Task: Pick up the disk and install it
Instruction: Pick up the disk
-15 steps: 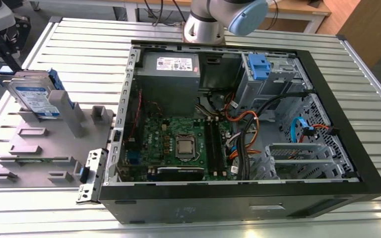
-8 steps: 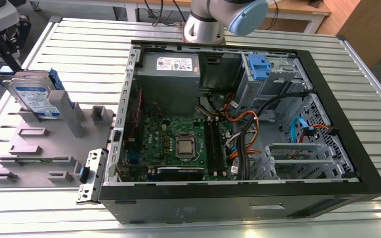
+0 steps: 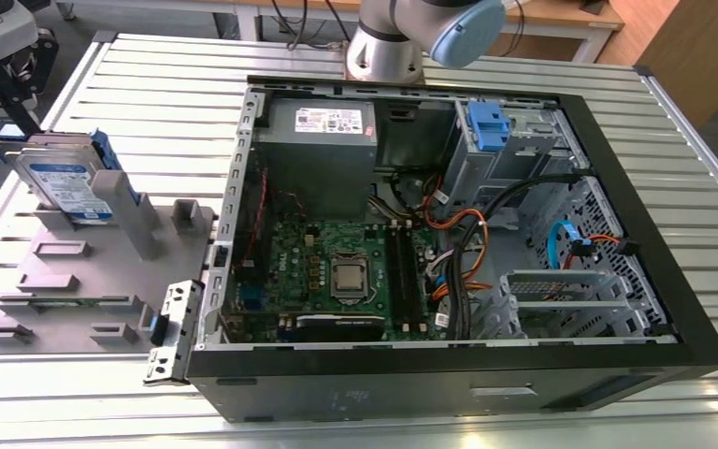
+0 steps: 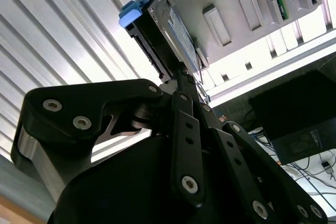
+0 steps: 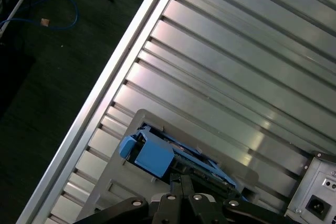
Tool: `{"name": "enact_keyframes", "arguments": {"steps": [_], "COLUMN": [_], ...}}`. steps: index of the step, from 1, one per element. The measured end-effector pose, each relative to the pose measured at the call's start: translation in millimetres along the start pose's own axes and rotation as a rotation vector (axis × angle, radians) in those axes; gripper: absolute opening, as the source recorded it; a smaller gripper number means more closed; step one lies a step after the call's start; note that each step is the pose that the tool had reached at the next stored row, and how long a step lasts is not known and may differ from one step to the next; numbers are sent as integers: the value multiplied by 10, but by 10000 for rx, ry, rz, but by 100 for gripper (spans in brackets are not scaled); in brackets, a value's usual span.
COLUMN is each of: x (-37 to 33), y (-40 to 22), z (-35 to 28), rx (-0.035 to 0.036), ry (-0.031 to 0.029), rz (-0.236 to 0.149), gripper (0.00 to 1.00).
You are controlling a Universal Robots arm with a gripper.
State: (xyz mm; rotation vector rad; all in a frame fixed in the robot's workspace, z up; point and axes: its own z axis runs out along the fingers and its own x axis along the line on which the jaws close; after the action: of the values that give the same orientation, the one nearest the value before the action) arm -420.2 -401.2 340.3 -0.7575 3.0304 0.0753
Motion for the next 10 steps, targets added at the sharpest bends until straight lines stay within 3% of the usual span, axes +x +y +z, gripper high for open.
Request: {"name": "enact_keyframes", "arguments": {"steps": [10], "x": [0], "y": [0], "z": [0], "rx": [-3], "ry": [4], "rz": [-101], "gripper": [11]}}
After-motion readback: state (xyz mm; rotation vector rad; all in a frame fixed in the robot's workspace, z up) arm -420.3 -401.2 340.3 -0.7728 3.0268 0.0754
